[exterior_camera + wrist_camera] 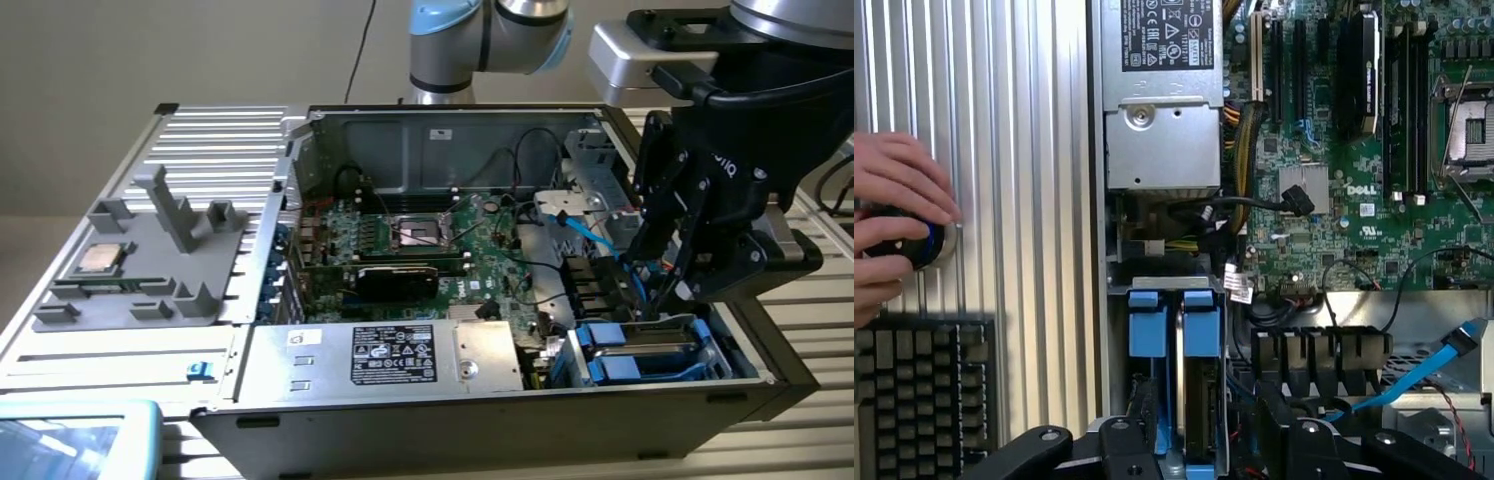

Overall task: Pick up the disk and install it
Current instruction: 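Insert the disk into the insertion slot, then insert the first disk wire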

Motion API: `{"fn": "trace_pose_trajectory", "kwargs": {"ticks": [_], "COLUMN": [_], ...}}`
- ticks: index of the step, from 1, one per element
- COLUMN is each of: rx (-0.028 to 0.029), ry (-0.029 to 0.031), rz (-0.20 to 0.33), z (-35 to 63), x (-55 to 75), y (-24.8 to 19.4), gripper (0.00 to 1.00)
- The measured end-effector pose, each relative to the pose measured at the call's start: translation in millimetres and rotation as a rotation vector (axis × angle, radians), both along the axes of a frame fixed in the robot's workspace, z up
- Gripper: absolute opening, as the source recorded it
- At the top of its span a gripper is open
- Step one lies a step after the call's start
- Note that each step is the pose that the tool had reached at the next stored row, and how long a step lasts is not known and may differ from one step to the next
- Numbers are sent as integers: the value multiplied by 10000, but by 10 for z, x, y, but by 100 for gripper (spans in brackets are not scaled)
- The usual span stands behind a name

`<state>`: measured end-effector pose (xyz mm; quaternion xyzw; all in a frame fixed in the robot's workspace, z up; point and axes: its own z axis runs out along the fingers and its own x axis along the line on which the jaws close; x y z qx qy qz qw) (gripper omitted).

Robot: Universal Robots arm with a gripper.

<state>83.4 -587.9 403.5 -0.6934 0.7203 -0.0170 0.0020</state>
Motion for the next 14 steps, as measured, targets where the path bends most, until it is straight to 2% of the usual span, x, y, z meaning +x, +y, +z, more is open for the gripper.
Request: {"fn": "trace_pose_trajectory", "kwargs": {"ticks": [14], "rx": [0], "ry": [0], "rz": [0], "z": [0], "x": [0], "y": [0], "gripper": [52]}}
